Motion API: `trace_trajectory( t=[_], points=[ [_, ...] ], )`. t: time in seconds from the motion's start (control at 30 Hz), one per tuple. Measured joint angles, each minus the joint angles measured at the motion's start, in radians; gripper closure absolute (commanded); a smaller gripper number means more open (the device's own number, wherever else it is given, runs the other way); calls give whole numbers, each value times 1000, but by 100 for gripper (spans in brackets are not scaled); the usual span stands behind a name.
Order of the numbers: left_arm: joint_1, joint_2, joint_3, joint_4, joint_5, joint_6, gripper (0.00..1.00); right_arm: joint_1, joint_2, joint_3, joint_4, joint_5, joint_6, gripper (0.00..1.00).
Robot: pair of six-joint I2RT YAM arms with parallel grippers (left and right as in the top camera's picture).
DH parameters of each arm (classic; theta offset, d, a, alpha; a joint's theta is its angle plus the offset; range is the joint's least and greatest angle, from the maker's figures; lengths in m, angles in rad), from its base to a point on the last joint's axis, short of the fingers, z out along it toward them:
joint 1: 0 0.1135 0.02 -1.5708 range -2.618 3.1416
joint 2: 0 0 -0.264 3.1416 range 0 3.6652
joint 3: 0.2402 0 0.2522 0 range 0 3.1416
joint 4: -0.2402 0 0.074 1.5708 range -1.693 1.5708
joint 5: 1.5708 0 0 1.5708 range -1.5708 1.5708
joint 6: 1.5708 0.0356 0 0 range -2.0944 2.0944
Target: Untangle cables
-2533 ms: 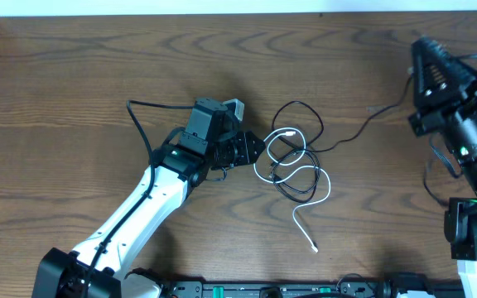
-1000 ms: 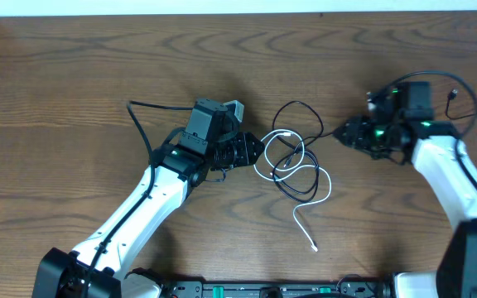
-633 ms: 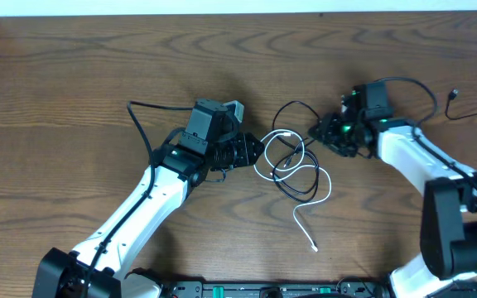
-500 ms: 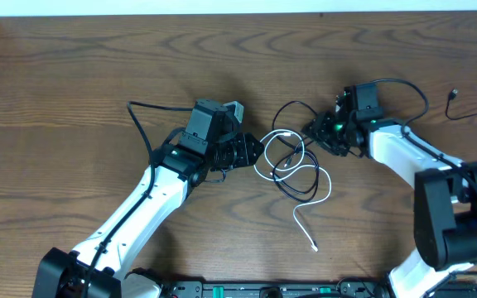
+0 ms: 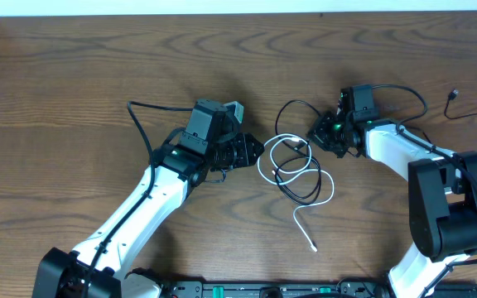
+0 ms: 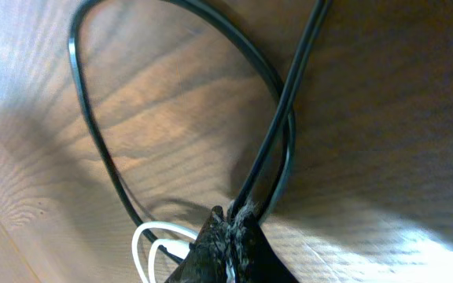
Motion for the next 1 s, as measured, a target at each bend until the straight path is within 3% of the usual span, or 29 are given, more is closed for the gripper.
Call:
trace_trajectory(
  t=[0.4, 0.67, 0.87, 1.0],
  points=[
    [0, 0, 0, 0, 0, 0, 63, -54, -50, -2, 101, -99, -175, 99],
    [0, 0, 0, 0, 0, 0, 63, -227, -420, 0, 126, -170, -283, 99],
    [0, 0, 0, -2, 0, 0, 63, -310, -581, 1, -47, -89, -364, 99],
    [0, 0, 0, -3, 0, 0, 63, -357, -612, 2, -222, 95, -428, 99]
  ],
)
